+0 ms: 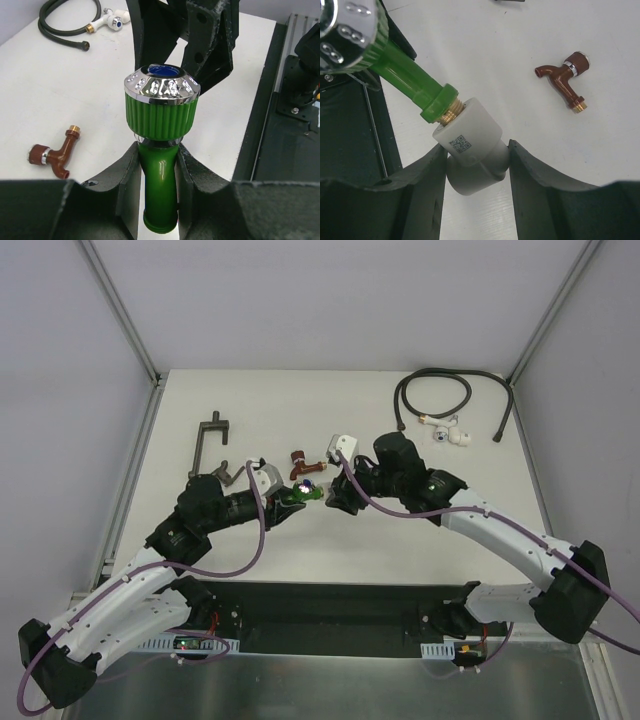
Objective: Install the water faucets
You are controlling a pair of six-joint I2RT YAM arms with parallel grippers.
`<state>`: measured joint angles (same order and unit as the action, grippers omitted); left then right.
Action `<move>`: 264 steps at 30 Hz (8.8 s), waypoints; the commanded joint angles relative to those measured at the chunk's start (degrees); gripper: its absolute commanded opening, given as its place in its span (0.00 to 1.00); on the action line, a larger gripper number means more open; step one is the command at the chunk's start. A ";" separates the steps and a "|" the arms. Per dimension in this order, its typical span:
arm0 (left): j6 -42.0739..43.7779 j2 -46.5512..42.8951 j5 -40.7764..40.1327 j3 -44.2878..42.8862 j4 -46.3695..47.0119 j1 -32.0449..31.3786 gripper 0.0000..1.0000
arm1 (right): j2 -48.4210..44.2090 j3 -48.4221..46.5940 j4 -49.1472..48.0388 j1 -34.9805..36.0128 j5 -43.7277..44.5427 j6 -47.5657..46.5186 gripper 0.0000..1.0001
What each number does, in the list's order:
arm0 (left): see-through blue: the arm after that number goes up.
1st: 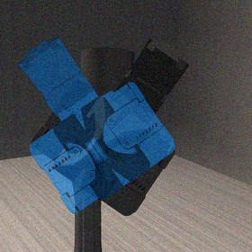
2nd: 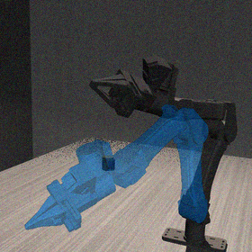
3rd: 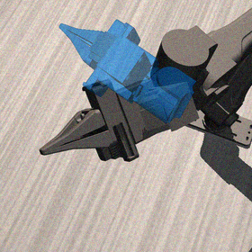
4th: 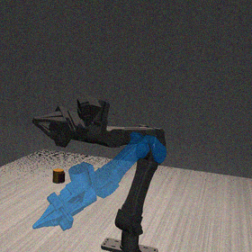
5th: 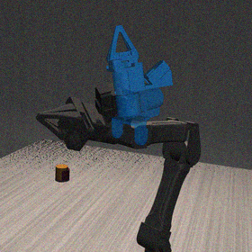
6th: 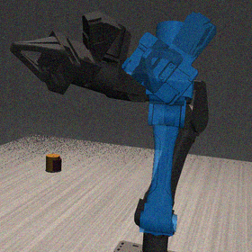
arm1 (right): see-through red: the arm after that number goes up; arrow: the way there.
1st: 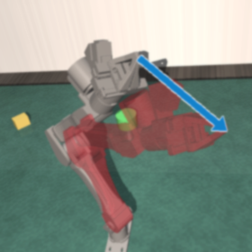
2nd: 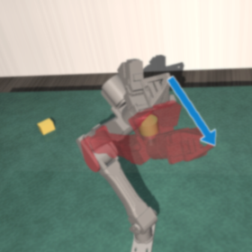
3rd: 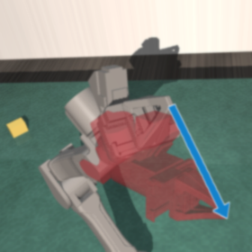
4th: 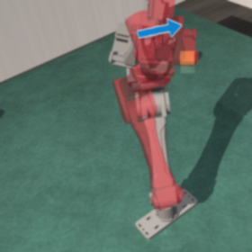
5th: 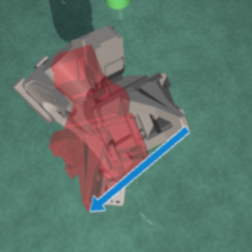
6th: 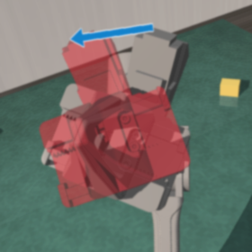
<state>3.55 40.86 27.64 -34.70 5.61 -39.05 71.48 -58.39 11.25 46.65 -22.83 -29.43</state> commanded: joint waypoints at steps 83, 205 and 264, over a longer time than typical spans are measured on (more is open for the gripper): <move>-47.67 -1.66 -19.73 8.07 16.11 -4.37 0.00 | -2.75 -1.37 -12.65 -1.21 -8.81 -0.71 0.02; -86.34 9.23 -5.31 12.81 73.49 8.99 0.00 | -12.16 16.38 -68.89 -2.18 -5.03 8.59 0.01; -47.67 -12.12 -19.11 14.22 15.31 8.29 0.00 | 17.20 25.08 -22.33 -9.92 12.20 54.84 0.48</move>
<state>-46.52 29.39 8.47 -17.61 19.94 -31.05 87.77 -35.94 -17.23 37.04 -8.10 25.06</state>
